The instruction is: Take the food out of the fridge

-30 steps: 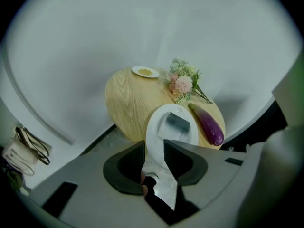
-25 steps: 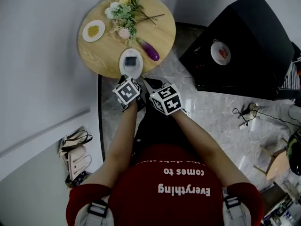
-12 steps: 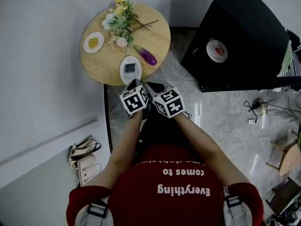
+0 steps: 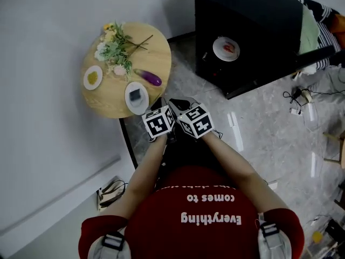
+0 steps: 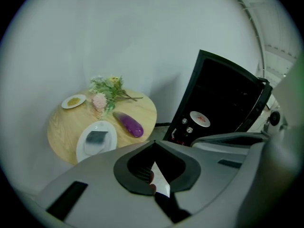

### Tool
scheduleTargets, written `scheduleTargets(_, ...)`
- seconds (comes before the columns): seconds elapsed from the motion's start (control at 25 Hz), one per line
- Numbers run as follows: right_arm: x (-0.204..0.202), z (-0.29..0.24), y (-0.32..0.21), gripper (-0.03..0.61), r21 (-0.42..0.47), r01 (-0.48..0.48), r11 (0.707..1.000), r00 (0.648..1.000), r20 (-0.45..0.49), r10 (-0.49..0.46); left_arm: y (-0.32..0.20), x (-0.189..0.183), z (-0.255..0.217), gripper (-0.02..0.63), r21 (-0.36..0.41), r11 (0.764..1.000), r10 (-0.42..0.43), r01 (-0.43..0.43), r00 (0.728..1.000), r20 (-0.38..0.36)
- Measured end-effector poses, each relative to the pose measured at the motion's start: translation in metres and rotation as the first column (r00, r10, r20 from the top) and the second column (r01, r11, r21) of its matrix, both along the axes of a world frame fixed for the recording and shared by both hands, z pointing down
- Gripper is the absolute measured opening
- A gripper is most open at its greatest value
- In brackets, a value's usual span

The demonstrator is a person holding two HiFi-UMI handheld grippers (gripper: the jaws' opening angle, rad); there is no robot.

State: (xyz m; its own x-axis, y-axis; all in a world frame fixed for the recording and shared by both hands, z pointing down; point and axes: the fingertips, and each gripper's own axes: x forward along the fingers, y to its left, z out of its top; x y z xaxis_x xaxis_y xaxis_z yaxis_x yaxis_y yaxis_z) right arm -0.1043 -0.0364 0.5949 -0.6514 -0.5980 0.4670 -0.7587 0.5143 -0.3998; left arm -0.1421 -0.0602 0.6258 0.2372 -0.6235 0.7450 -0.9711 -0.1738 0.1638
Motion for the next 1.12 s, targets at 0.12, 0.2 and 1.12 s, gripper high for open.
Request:
scheduleTargets(0.12,0.028,0.002,0.001,0.011,-0.001,-0.067,0.998,0.998,-0.003,0.067,-0.002,0.035,0.001,0.006,-0.002,0.995,0.099,-0.099,0.995,-0.009)
scheduleTargets(0.2,0.047,0.005,0.001,0.011,-0.009,-0.116,0.993,0.993,0.001,0.116,-0.003,0.060,0.001,0.006,0.001,0.987,0.161,-0.161,0.987,-0.015)
scheduleTargets(1.12,0.214,0.091,-0.033,0.014,-0.204,-0.538,0.818,0.803,0.169,0.571,-0.040,0.234,0.065,0.007,0.044,0.860,0.503,-0.508,0.832,-0.234)
